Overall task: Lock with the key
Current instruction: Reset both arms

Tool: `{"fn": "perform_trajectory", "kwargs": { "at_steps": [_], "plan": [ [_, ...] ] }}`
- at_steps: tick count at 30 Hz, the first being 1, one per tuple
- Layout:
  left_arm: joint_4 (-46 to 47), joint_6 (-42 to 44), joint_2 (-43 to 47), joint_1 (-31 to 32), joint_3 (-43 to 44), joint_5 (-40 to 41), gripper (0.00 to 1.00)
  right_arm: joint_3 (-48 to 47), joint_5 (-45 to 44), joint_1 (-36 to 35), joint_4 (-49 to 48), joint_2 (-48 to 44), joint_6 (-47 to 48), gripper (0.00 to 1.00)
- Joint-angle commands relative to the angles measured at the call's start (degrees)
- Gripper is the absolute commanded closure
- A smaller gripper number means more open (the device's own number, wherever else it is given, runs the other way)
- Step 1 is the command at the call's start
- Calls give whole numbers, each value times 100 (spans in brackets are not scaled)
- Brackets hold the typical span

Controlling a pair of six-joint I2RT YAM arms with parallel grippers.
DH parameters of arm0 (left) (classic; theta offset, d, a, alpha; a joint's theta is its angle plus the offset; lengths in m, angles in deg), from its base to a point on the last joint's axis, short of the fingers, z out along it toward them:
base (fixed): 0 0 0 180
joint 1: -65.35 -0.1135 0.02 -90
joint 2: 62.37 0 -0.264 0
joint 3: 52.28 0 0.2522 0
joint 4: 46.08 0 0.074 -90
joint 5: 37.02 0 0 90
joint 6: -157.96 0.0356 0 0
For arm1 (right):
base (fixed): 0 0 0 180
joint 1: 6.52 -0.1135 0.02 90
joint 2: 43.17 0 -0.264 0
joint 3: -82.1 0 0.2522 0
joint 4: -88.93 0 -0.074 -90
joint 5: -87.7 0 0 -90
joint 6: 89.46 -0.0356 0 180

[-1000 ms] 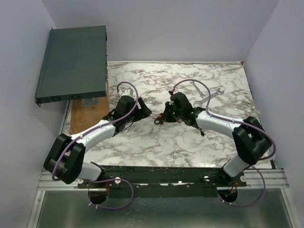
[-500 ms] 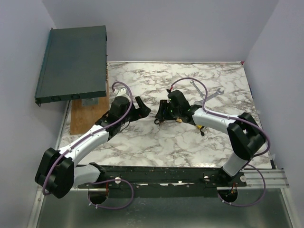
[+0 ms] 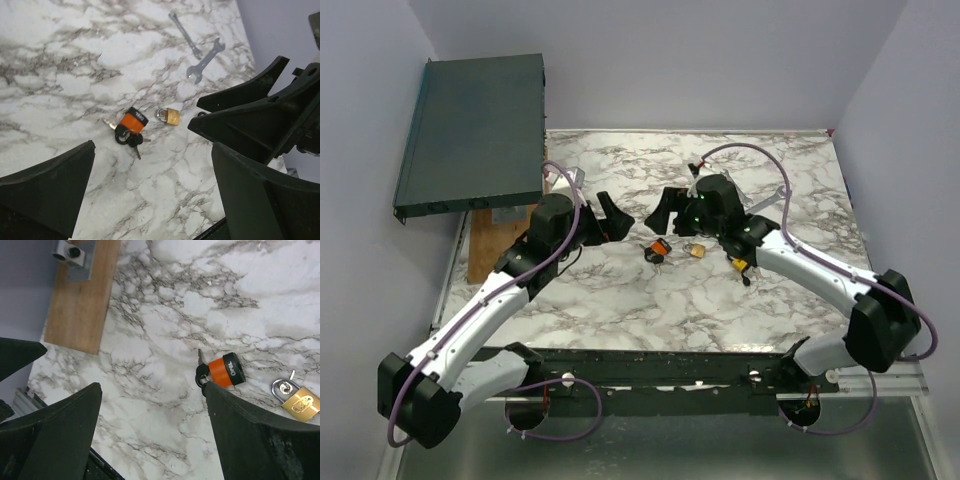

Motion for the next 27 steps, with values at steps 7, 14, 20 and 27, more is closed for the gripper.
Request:
{"fn": "perform_trajectory", "kwargs": {
  "at_steps": [7, 14, 20, 27],
  "plan": [
    [-1512, 1067, 619, -18, 1535, -177, 1, -200, -504, -22, 105, -1362, 147, 0],
    [-1982, 1330, 713, -19, 2164, 240, 2, -363, -582, -28, 85, -1781, 216, 0],
    [-1960, 1447, 807, -22, 2153, 262, 2, -411, -507, -26, 32, -1754, 239, 0],
    [-2129, 1402, 740, -23, 2218, 500, 2, -458, -395, -22, 7, -1698, 254, 0]
  ]
}}
